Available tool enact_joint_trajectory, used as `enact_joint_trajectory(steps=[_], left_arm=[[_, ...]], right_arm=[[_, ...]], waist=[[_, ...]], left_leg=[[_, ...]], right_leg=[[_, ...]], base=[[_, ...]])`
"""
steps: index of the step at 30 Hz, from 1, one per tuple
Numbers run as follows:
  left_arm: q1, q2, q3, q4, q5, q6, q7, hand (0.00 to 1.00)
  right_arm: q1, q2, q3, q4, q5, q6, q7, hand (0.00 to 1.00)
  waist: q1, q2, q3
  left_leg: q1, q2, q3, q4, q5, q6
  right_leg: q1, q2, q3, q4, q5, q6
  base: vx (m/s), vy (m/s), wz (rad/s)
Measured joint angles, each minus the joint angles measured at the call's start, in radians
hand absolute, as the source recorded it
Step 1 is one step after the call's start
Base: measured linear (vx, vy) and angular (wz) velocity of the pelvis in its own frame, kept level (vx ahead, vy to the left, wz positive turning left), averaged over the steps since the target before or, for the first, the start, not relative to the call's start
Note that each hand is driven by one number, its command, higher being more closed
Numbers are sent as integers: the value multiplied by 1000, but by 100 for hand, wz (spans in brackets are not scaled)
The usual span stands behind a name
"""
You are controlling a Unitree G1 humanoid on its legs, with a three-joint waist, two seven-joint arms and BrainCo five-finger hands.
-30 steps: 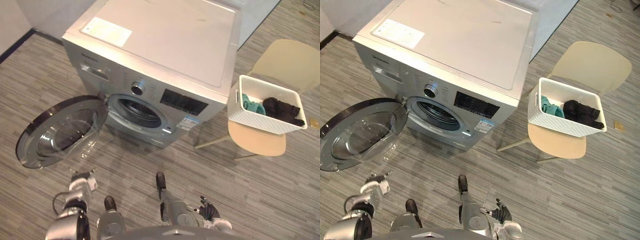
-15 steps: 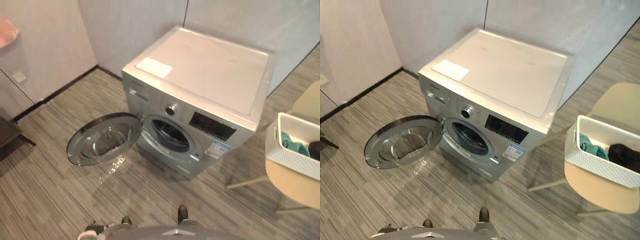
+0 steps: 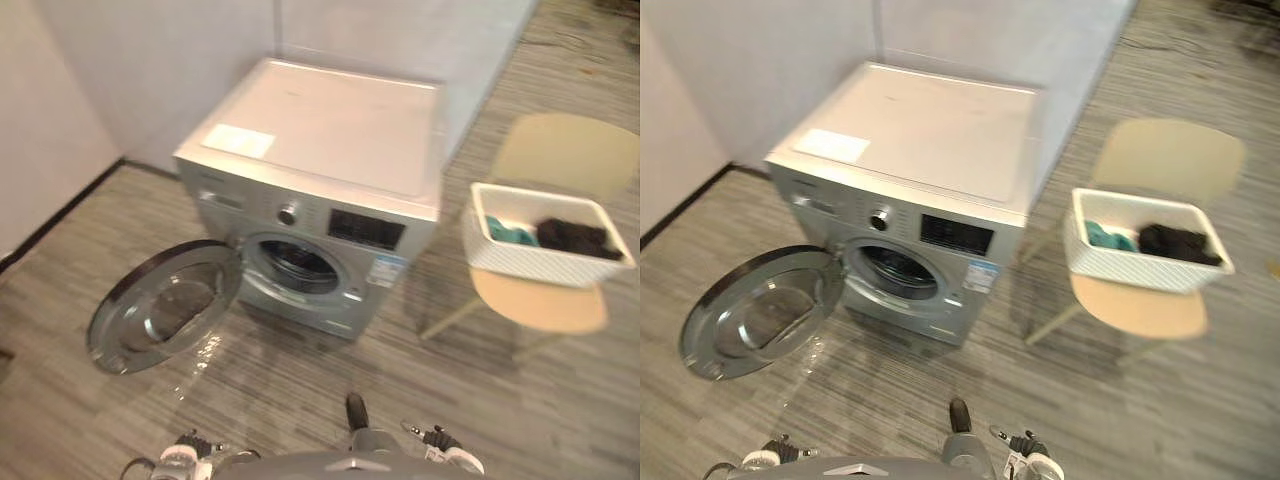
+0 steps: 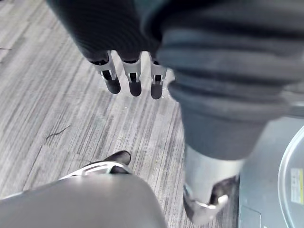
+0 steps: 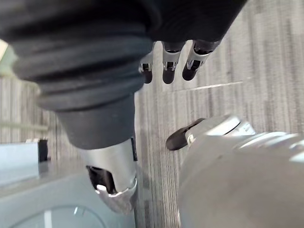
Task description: Pick up the laundry basket with both hands and put the clothes into the washing machine.
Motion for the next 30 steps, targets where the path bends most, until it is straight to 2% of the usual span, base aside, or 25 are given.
enact_joint_trajectory(steps=[1, 2, 3, 5, 7, 8, 9, 11, 12, 13, 15, 16, 17, 19, 21, 22, 23, 24, 25, 27, 29, 30], left_arm=[[-18, 1, 13, -5, -1, -3, 1, 0], [-23, 6, 12, -11, -1, -2, 1, 0], [-32, 20, 13, -32, -1, -2, 1, 0], [-37, 39, 8, -42, -1, -3, 0, 0], [-38, 37, 7, -42, -10, -2, -1, 0], [-37, 37, 8, -40, -10, 0, -1, 0], [-38, 40, 8, -40, -12, 0, -1, 0], [-61, 51, -2, -39, -12, -2, -1, 0], [-66, 50, -2, -37, -12, -4, -1, 0], [-65, 50, 2, -37, -11, -7, -1, 0], [-63, 28, 6, -18, -9, -3, -1, 0], [-55, 4, 9, -12, -9, 0, -5, 0], [-56, -3, 9, -10, -9, 0, -7, 0], [-37, 1, 16, -5, -9, 5, -9, 0], [-27, 0, 31, -15, -8, 7, -7, 0], [-15, 1, 35, -23, -8, 7, -5, 0], [-11, -4, 41, -23, -10, 6, -3, 0], [-3, -20, 67, -29, -26, 3, 4, 0], [11, -38, 92, -36, -54, 1, 10, 0], [32, -60, 102, -43, -80, -1, 17, 0], [39, -75, 115, -51, -91, -1, 22, 0], [39, -80, 128, -67, -92, -2, 22, 0]], right_arm=[[-30, -10, -14, 30, -3, -1, -2, 0], [-43, -10, -17, 54, -5, 4, -1, 0], [-45, -9, -31, 87, -18, 16, -2, 0], [-14, -12, -85, 149, -40, 22, -3, 0], [4, -18, -134, 183, -61, 32, -3, 0], [-1, -16, -170, 208, -61, 43, -2, 0], [-4, -11, -210, 236, -61, 51, -1, 0], [-2, 3, -296, 248, -62, 61, -1, 0], [-6, 6, -322, 254, -62, 62, -1, 0], [-16, 11, -352, 263, -63, 62, 0, 0], [-22, 16, -374, 261, -70, 62, -1, 0], [-20, 16, -388, 258, -67, 61, -2, 0], [-22, 18, -388, 256, -65, 61, -4, 0], [-28, 33, -353, 234, -34, 45, -10, 0], [-38, 25, -329, 224, -20, 33, -17, 0], [-45, 18, -302, 215, -21, 25, -23, 0], [-47, 10, -296, 208, -22, 20, -24, 0], [-51, -8, -276, 197, -23, 18, -30, 0], [-57, -25, -254, 189, -26, 17, -37, 0], [-59, -43, -217, 187, -34, 14, -38, 0], [-31, -30, -147, 154, -62, 21, -35, 0], [-15, -18, -117, 142, -64, 20, -35, 0]], waist=[[19, 33, 22], [19, 41, 28], [13, 43, 34], [12, 30, 37], [15, 25, 38], [15, 25, 38], [16, 18, 34], [13, -7, 34], [17, -18, 36], [20, -18, 49], [12, -13, 65], [12, 12, 63], [12, 20, 65], [23, 31, 70], [42, 45, 78], [47, 52, 90], [52, 56, 97], [67, 60, 107], [77, 73, 112], [88, 93, 115], [91, 109, 113], [93, 106, 111]], left_leg=[[8, 32, 109, -34, 21, 56], [-2, 59, 139, -26, 21, 55], [-1, 93, 166, -22, 28, 53], [14, 100, 195, -27, 43, 50], [14, 88, 239, -27, 45, 54], [-2, 83, 265, -22, 51, 57], [-25, 73, 274, -22, 66, 52], [-67, 51, 270, -22, 101, 45], [-70, 48, 270, -23, 112, 40], [-70, 51, 264, -25, 135, 28], [-69, 71, 231, -29, 174, 11], [-67, 105, 180, -36, 201, -9], [-68, 129, 168, -31, 206, -15], [-114, 251, 130, 86, 192, -43], [-134, 327, 117, 167, 172, -40], [-140, 344, 68, 202, 163, -40], [-145, 340, 10, 217, 150, -40], [-157, 310, -120, 241, 110, -60], [-155, 252, -229, 259, 58, -89], [-147, 187, -308, 258, -5, -103], [-136, 154, -296, 223, -14, -99], [-134, 147, -291, 229, -10, -101]], right_leg=[[-52, 8, -169, 84, -90, 108], [-88, 3, -249, 203, -104, 151], [-103, -5, -347, 407, -157, 217], [-17, -39, -368, 510, -222, 287], [67, -100, -377, 500, -250, 334], [104, -143, -404, 465, -249, 338], [134, -166, -417, 396, -228, 366], [203, -179, -423, 246, -150, 412], [226, -178, -438, 202, -160, 426], [259, -166, -459, 144, -183, 437], [292, -140, -492, 124, -227, 468], [296, -101, -507, 136, -235, 445], [306, -78, -513, 134, -233, 433], [327, 14, -530, 112, -227, 389], [328, 68, -500, 114, -227, 361], [331, 90, -470, 118, -230, 346], [330, 98, -448, 121, -231, 340], [323, 104, -403, 127, -234, 328], [314, 101, -352, 138, -230, 320], [288, 95, -289, 158, -230, 321], [261, 85, -255, 181, -241, 322], [252, 77, -250, 194, -244, 320]], base=[[-198, 141, -227], [-148, 86, -189], [-37, 34, -100], [5, 29, -74], [-51, -27, -77], [-119, -143, -87], [-127, -185, -69], [-144, -265, -13], [-195, -360, 10], [-178, -306, 4], [-282, -405, 27], [-269, -359, 38], [-208, -277, 33], [-202, -272, 7], [-155, -193, -39], [-130, -151, -52], [-126, -104, -73], [-48, 31, -100], [-32, 73, -106], [-16, 123, -91], [41, 80, -43], [104, 99, -4]])
